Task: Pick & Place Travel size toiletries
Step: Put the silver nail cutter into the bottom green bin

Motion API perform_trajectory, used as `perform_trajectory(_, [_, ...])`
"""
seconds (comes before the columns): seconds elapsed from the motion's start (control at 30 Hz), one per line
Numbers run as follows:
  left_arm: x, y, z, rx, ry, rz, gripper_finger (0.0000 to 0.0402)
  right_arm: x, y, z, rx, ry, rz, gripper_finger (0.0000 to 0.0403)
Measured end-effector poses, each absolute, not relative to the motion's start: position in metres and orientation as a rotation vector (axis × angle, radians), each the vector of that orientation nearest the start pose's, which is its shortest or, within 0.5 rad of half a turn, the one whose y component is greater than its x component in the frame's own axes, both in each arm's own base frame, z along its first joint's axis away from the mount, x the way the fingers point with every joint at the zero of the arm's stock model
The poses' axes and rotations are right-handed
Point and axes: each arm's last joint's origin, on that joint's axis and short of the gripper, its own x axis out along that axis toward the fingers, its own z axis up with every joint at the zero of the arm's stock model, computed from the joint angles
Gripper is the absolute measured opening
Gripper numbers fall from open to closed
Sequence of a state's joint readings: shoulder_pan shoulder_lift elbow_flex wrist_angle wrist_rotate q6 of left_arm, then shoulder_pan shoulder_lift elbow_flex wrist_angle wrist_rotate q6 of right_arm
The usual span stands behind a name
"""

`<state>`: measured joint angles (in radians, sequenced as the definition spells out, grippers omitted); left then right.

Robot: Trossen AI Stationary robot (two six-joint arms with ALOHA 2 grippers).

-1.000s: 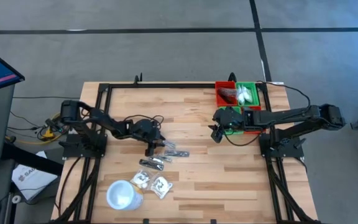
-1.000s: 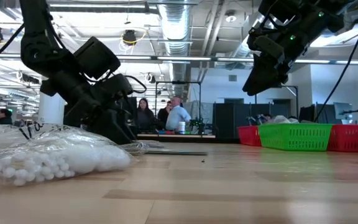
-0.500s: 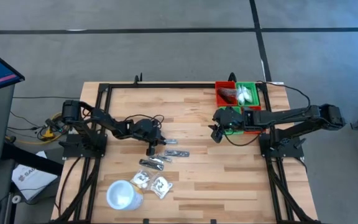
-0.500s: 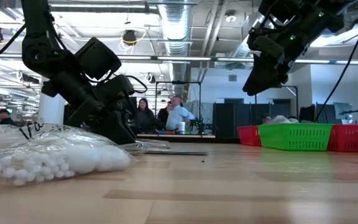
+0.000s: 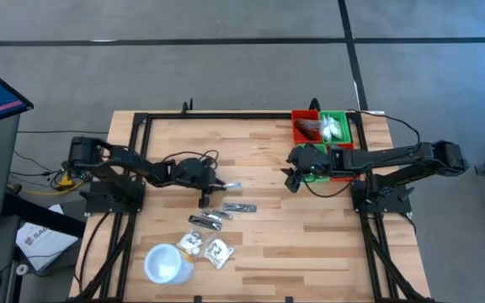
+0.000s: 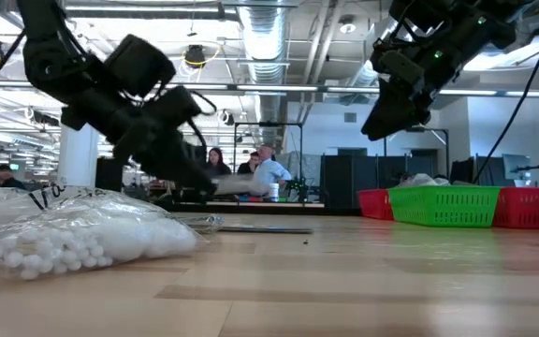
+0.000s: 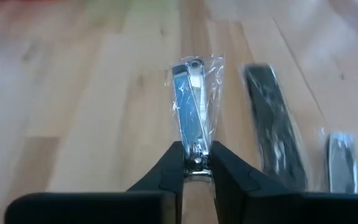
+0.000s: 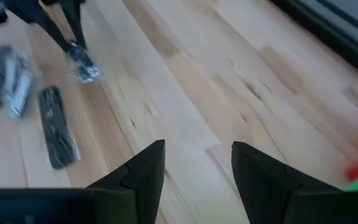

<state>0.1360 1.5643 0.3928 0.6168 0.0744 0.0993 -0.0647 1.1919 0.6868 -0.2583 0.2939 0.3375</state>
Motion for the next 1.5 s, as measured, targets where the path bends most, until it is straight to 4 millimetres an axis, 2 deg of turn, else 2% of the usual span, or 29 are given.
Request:
perform_trajectory(0.4, [0.248,0.033,0.158,-0.002,0.307,0.12,0.0048,0.243,-0.023,0.228,0.215,0.552,-0.423,0.017])
perform_trajectory(0.67, [0.252,0.034,0.174,0.002,0.142,0.124,0.0048,0.252,-0.009,0.242,0.134,0.415,-0.305,0.017])
perform_trajectory(0.97, [0.254,0.026,0.191,0.014,-0.018,0.082,0.0048,0.257,-0.002,0.254,0.102,0.286,-0.259,0.0169])
perform_trajectory(1.23, [0.275,0.019,0.209,0.075,-0.079,0.051,0.0048,0.259,-0.002,0.26,0.113,0.216,-0.248,0.017])
perform_trajectory(1.5, [0.301,0.02,0.207,0.101,-0.068,0.02,0.0048,0.26,0.001,0.263,0.125,0.19,-0.168,0.0165])
